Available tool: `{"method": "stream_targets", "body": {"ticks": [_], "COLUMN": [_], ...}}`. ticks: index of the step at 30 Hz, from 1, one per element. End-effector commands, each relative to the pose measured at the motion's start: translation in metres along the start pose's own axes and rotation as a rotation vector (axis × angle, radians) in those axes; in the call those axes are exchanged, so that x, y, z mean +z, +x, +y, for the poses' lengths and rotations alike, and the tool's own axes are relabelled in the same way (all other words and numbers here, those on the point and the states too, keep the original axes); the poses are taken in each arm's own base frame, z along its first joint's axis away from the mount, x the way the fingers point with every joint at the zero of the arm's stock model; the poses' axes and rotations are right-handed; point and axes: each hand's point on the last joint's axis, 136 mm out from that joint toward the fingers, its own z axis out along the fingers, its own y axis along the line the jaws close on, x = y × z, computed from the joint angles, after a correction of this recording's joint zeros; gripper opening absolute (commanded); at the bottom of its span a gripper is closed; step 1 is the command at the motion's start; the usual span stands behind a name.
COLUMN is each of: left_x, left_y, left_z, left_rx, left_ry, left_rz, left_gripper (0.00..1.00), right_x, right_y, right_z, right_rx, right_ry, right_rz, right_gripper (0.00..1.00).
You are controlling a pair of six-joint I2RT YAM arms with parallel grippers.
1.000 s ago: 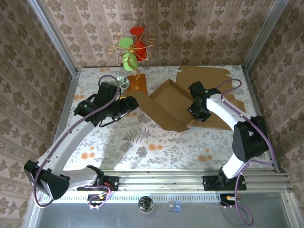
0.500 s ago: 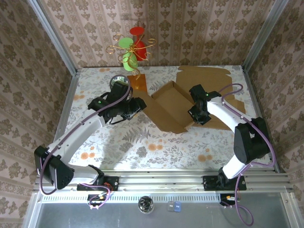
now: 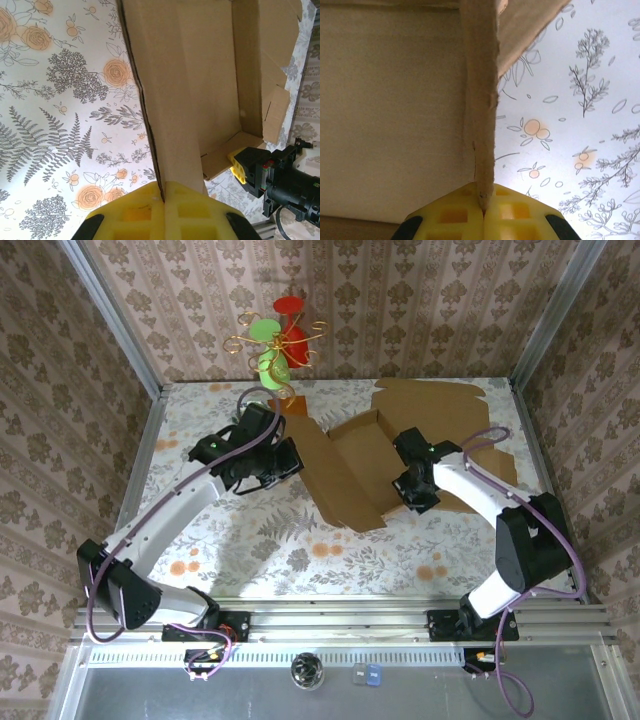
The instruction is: Fold the paper box
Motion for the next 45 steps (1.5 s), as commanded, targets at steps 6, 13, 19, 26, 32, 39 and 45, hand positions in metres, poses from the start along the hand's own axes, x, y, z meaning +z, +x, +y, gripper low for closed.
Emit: {"method": "stream_targets", "body": {"ticks": [6, 13, 19, 26, 32, 39, 45], "left_x": [-0.004, -0.013, -0.024, -0.03, -0.026, -0.026, -0.024], "left_y": [0.007, -0.005, -0.036, -0.063, -0.06, -0.062, -0.062], "left_z": [-0.002, -0.004, -0.003, -0.02, -0.036, -0.04, -0.038], "left_rx": [0.227, 0.451, 0.666, 0.942, 1.225, 1.402, 1.461], "left_ry": [-0.089, -0.145, -0.282, -0.365, -0.401, -0.433, -0.439], "left_rz": [0.115, 0.202, 0.175, 0.087, 0.094, 0.108, 0.12], "left_gripper": [0.0, 0.0, 0.0, 0.0, 0.0, 0.0, 0.0], "right_x": [-0.018, -0.065, -0.113, -0.154, -0.17, -0.172, -0.162], "right_y": [0.021, 0.017, 0.008, 0.007, -0.005, -0.007, -0.005], "right_z": [0.009, 0.051, 0.105, 0.132, 0.13, 0.14, 0.148], "right_rx": [0.05, -0.096, -0.446, -0.86, -1.088, -1.43, -1.773], "right_ry": [-0.078, -0.273, -0.541, -0.76, -0.837, -0.93, -0.882], "right_rz": [0.072, 0.04, -0.06, -0.156, -0.296, -0.502, -0.616], "right_gripper": [0.45, 0.61, 0.61, 0.58, 0.59, 0.59, 0.68]}}
